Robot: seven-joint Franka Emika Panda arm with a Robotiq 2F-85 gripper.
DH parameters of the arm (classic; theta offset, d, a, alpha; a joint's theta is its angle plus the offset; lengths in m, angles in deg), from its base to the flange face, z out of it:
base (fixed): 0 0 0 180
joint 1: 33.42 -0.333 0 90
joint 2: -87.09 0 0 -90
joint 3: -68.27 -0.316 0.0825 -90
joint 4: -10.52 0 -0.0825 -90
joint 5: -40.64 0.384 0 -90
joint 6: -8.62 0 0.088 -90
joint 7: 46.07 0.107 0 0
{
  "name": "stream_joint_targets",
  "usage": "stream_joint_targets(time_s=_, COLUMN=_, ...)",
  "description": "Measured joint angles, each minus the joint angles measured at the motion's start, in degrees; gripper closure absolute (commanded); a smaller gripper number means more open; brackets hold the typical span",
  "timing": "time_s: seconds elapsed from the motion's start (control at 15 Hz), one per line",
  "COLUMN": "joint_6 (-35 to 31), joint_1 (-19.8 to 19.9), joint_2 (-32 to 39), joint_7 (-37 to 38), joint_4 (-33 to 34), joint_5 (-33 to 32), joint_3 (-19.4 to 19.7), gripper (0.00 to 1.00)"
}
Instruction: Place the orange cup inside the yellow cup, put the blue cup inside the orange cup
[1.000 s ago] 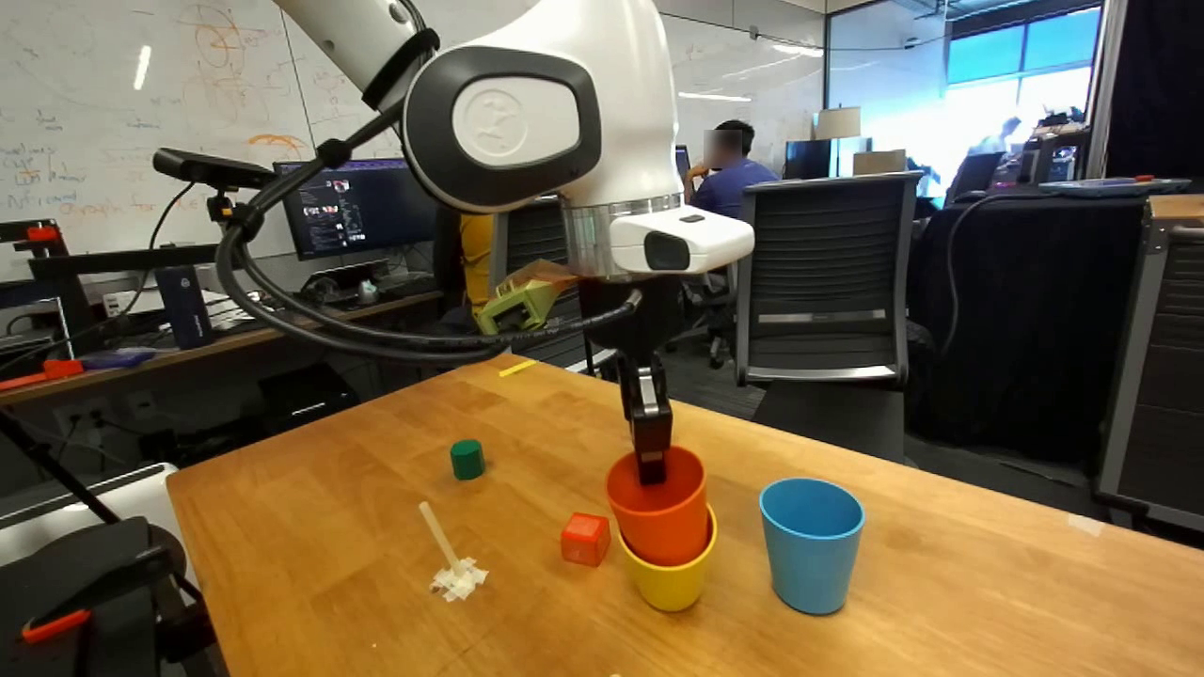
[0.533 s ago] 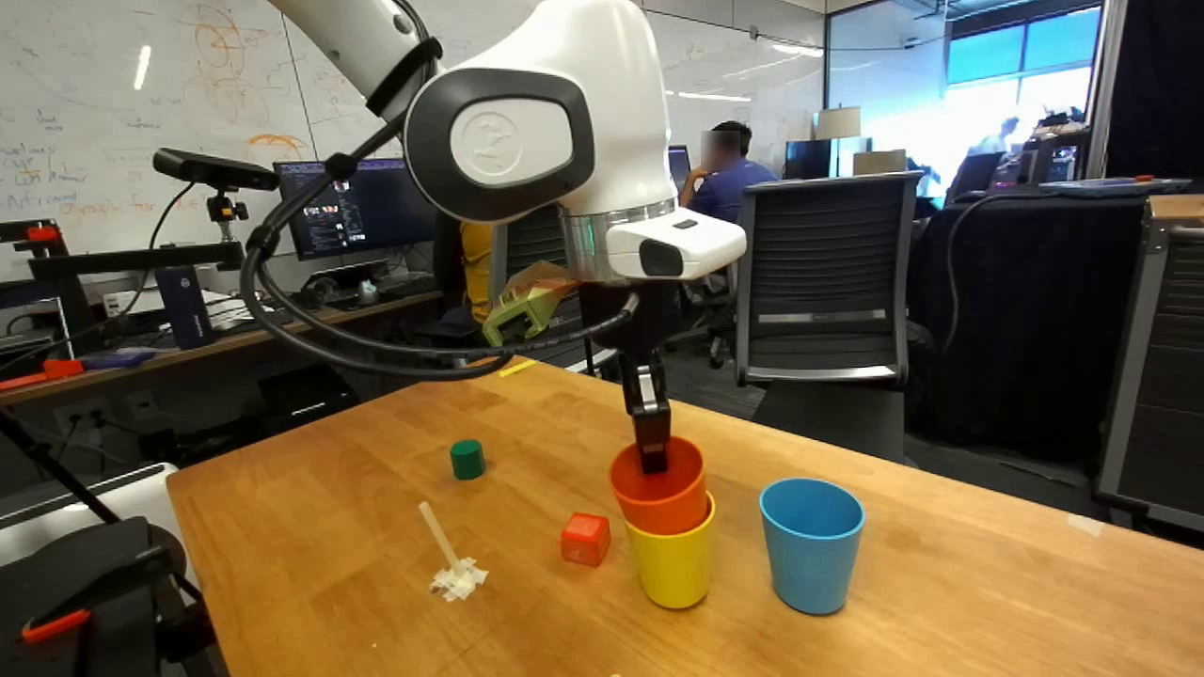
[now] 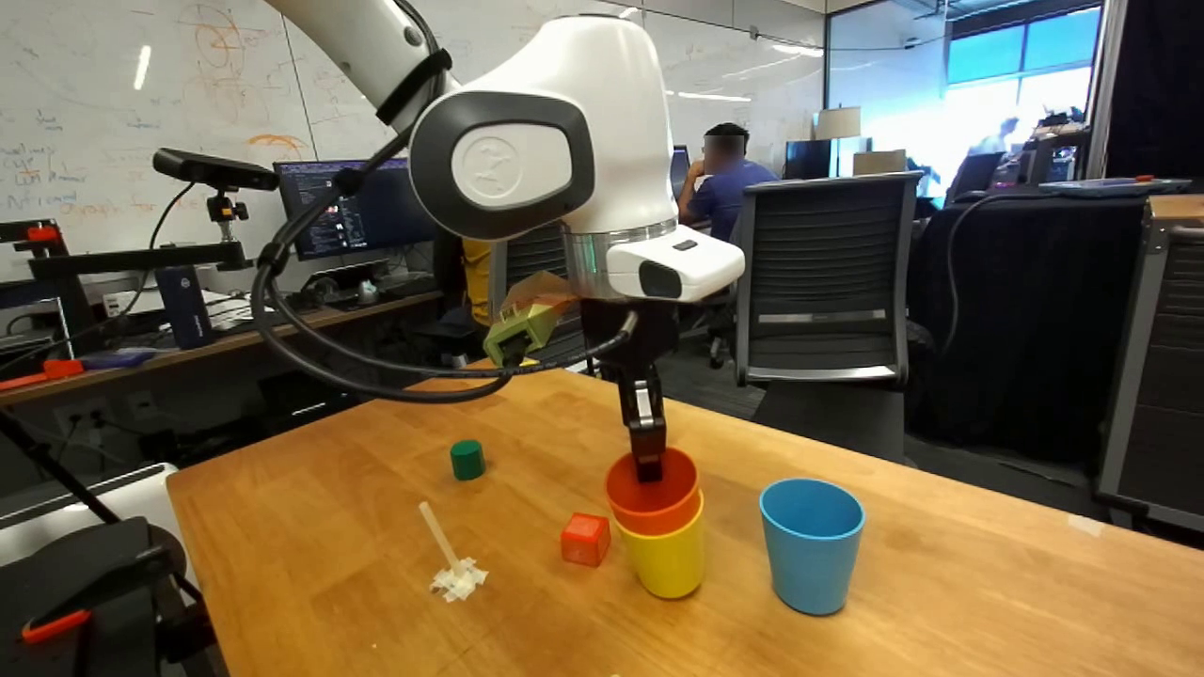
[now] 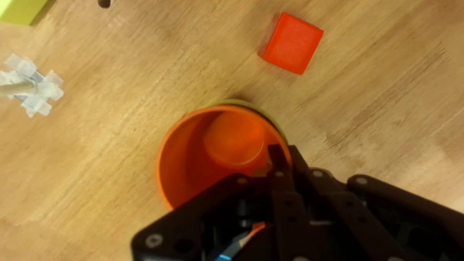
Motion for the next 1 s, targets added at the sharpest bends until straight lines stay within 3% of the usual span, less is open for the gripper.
stream_joint_targets(time_s=0.6, joint_6=-0.90, joint_1=0.50, joint_2=-0.15, joint_7=-1.22, joint_4=-0.51, joint_5=0.59, joint_3=-0.11, gripper=0.05)
stream_joint_targets(time_s=0.67, joint_6=-0.90, joint_1=0.49, joint_2=-0.36, joint_7=-1.54, joint_4=-0.51, joint_5=0.59, joint_3=-0.23, gripper=0.00)
stream_joint_targets(time_s=1.0, joint_6=-0.90, joint_1=0.19, joint_2=-2.48, joint_7=-2.34, joint_4=-0.62, joint_5=0.59, joint_3=-0.84, gripper=0.00)
